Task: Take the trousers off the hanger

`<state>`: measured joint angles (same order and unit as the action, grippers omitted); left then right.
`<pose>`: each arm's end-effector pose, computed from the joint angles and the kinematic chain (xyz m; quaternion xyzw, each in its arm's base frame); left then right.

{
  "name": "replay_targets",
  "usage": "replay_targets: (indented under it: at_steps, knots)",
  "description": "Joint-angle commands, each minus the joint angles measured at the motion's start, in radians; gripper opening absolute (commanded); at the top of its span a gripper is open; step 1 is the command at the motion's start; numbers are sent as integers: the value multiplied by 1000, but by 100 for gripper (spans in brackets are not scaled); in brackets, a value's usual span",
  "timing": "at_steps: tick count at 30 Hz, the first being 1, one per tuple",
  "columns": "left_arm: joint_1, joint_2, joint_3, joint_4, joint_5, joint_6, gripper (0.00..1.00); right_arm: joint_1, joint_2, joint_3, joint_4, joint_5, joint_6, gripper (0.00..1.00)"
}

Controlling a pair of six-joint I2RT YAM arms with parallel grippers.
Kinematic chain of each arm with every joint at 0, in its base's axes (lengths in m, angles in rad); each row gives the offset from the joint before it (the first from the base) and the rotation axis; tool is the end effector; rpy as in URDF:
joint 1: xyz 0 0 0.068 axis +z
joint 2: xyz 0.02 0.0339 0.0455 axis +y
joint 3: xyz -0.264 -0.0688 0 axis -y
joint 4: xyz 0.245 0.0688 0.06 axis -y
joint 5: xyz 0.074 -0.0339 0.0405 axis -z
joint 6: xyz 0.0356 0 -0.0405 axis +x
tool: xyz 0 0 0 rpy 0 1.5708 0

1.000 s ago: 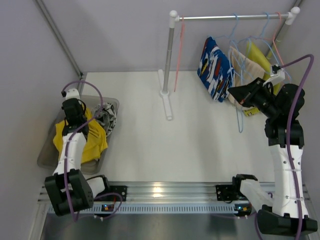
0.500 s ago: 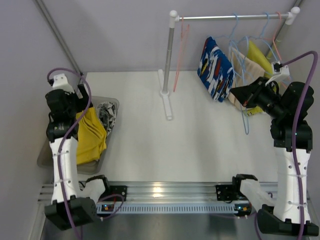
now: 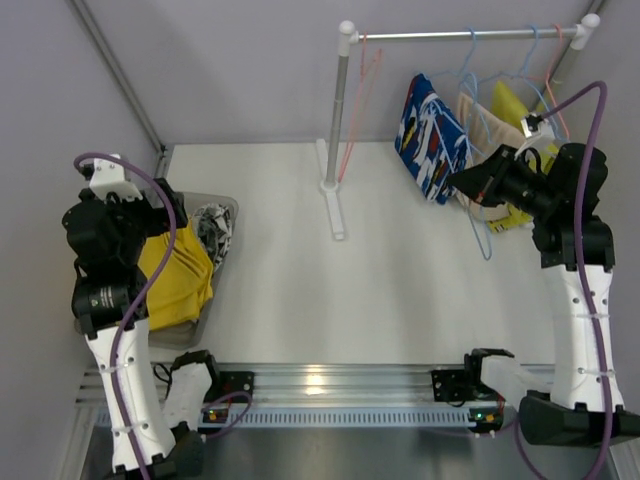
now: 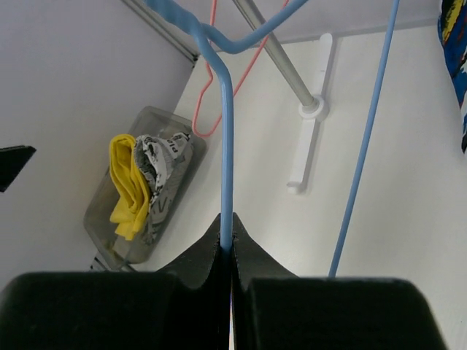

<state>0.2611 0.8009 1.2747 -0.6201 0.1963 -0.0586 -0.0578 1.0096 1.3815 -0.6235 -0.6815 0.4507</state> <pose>0.1319 0.0280 0.4523 -0.0567 0.7538 -0.0081 0.6546 0.1854 0.0117 0.4566 -0.0109 0.7724 0.3717 0.5149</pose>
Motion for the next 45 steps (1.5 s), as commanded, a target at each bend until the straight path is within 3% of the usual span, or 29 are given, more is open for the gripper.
replay_targets:
  at_steps: [1,5,10,17,22,34,45]
  knots:
    - [3,21,-15,-43,60,-43,99,36,49,77,113,-13,54,0]
    - [3,26,-20,-26,84,-55,99,117,150,117,220,-13,121,0]
    - [3,27,-29,-18,84,-58,99,217,335,289,272,82,91,0]
    - [3,18,-66,-15,34,-55,99,236,604,533,286,219,123,0]
    - [1,9,-93,-21,12,-52,99,257,711,663,259,299,74,0]
    - [3,9,-138,-4,-1,-52,99,280,820,712,298,289,63,0]
    - [3,0,-143,-10,-12,-49,99,323,758,585,291,270,55,0]
